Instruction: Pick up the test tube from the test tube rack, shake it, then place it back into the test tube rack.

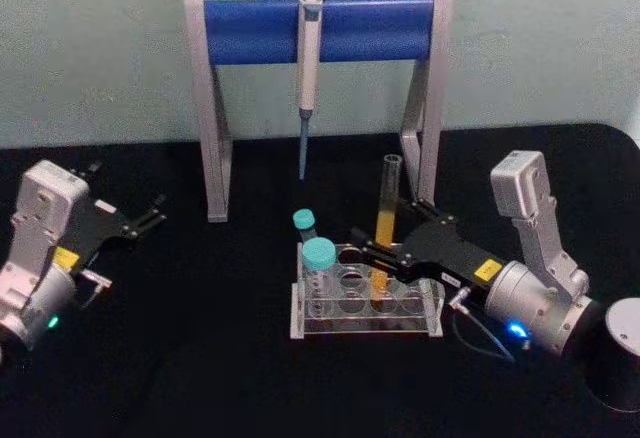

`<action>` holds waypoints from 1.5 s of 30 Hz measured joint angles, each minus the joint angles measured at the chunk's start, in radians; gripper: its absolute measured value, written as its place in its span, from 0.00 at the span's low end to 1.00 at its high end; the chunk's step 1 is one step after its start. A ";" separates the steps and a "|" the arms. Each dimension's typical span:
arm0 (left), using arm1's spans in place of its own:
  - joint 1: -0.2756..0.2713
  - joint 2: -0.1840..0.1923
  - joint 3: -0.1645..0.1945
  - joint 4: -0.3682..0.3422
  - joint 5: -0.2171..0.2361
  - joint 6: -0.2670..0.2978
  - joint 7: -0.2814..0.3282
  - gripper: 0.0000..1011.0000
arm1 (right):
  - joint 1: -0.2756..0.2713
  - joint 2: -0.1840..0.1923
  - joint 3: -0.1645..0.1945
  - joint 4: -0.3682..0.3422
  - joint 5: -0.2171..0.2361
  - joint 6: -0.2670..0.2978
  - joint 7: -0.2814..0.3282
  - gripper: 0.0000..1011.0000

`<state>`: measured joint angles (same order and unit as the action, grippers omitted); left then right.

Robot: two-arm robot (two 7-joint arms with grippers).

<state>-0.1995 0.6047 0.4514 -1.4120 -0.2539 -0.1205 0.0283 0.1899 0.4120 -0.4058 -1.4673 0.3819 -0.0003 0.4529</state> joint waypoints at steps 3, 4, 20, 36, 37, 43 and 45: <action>0.000 0.000 0.000 0.000 0.000 0.000 0.000 0.99 | 0.000 0.000 0.000 0.000 0.000 0.000 0.000 0.88; 0.000 0.000 0.000 0.000 0.000 0.000 0.000 0.99 | 0.000 0.000 0.000 0.000 0.000 0.000 0.000 0.91; 0.000 0.000 0.000 0.000 0.000 0.000 0.000 0.99 | -0.050 0.031 0.036 -0.052 0.019 -0.006 -0.002 0.99; 0.000 0.000 0.000 0.000 0.000 0.000 0.000 0.99 | -0.254 0.035 0.192 -0.157 -0.052 -0.188 -0.177 0.99; 0.000 0.000 0.000 0.000 0.000 0.000 0.000 0.99 | -0.260 0.022 0.199 -0.148 -0.066 -0.198 -0.198 0.99; 0.000 0.000 0.000 0.000 0.000 0.000 0.000 0.99 | -0.261 -0.026 0.214 -0.092 -0.104 -0.199 -0.256 0.99; 0.000 0.000 0.000 0.000 0.000 0.000 0.000 0.99 | -0.255 -0.037 0.213 -0.070 -0.117 -0.184 -0.264 0.99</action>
<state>-0.1995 0.6047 0.4514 -1.4120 -0.2539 -0.1205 0.0283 -0.0656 0.3747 -0.1925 -1.5377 0.2645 -0.1846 0.1890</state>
